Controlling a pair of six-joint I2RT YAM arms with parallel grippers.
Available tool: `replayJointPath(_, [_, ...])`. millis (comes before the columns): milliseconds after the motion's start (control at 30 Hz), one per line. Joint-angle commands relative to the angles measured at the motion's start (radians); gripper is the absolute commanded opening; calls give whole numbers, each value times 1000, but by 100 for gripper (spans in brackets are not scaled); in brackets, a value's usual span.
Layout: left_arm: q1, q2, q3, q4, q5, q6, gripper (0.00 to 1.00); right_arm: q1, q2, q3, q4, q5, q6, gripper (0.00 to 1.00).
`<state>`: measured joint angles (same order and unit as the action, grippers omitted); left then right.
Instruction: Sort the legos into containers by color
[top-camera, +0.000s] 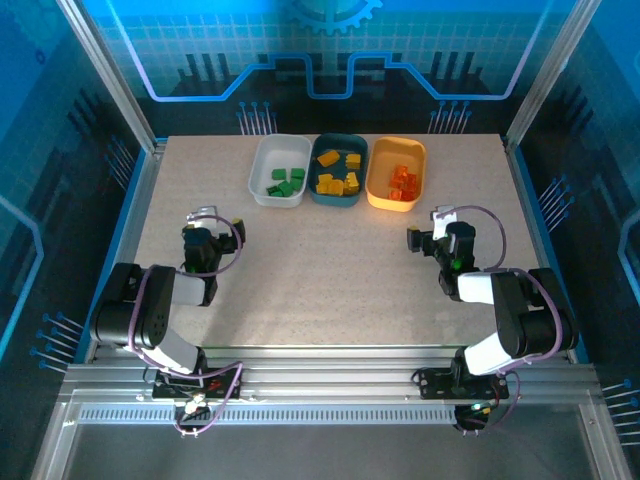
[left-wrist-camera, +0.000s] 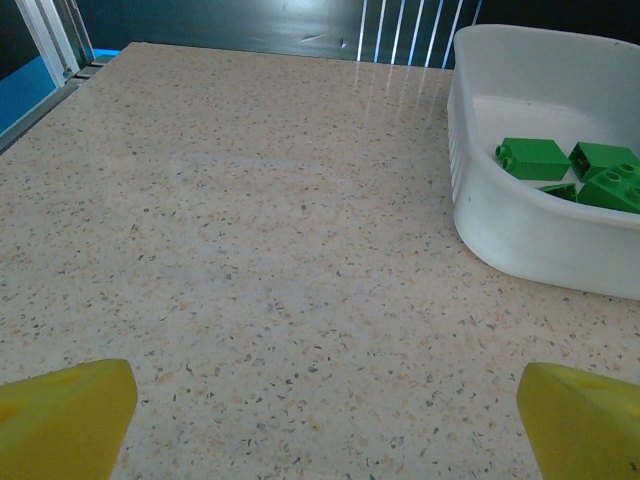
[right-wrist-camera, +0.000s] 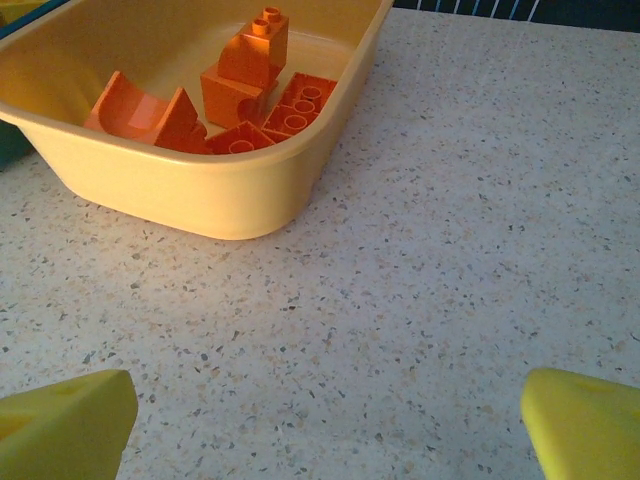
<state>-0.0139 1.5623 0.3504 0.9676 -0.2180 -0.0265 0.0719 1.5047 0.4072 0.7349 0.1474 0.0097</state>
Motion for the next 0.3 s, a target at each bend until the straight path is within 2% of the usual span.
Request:
replayJointPath(0, [6,-15,38,-59,92,14,99,5,1,19,33,-11,-8,100])
replayJointPath(267, [6,-12,29,-40,98,18,99,5,1,19,32,-14,-8,100])
